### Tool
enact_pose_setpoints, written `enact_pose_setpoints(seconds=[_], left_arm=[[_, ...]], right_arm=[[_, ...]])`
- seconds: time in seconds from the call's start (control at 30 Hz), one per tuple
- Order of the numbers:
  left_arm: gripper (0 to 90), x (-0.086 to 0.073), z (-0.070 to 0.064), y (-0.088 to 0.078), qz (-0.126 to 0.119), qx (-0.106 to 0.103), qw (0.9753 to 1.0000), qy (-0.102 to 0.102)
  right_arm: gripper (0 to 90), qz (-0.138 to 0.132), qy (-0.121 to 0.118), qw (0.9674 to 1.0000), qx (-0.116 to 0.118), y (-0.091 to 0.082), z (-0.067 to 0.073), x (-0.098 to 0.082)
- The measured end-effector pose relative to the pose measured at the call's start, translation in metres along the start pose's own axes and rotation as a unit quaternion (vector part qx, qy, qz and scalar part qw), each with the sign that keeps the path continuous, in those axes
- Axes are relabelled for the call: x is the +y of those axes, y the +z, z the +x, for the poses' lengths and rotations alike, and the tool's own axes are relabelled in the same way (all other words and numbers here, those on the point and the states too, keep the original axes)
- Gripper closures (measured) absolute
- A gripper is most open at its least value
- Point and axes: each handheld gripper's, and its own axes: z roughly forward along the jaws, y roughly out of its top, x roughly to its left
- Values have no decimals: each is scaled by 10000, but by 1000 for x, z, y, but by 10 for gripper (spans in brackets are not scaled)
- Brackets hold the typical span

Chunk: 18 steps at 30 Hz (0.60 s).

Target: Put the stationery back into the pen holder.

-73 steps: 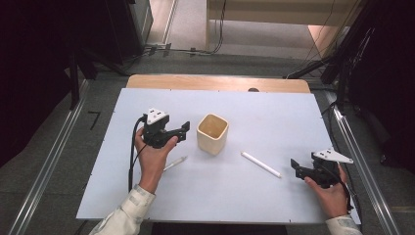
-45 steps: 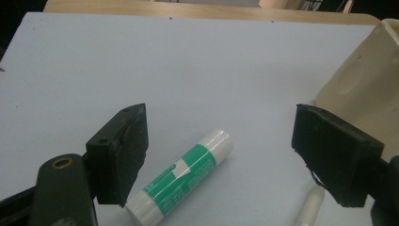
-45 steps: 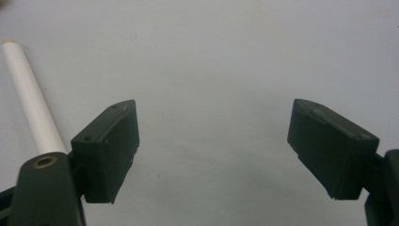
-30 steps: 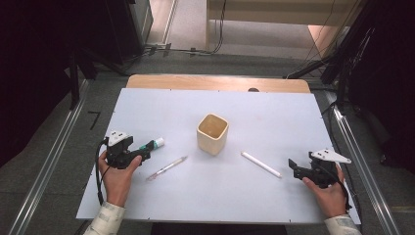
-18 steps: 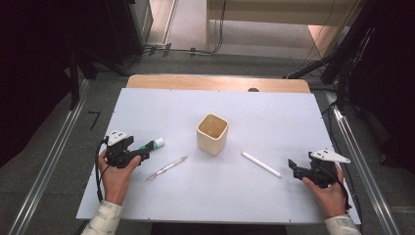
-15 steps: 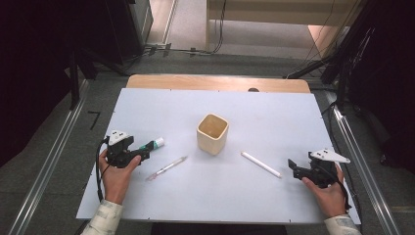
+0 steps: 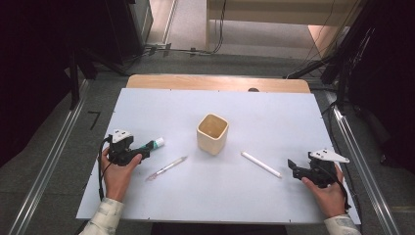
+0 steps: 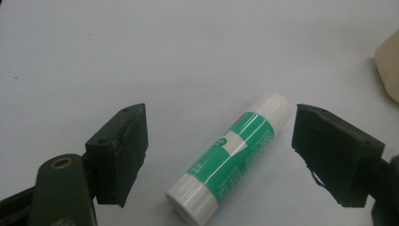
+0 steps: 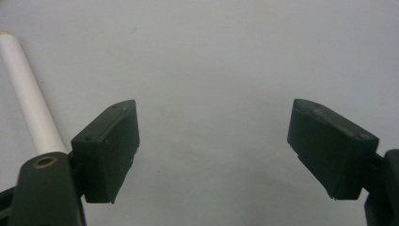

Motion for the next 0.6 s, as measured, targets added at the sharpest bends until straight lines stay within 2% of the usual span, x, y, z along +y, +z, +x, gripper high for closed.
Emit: enact_pose_setpoints(seconds=[0.27,0.6], left_arm=[[202,0,-3,9,125,-11,9998,164],[203,-2,-3,15,210,3,9995,226]], right_arm=[[158,19,-1,10000,5,1,1,0],[157,28,-10,10000,9,1,1,0]])
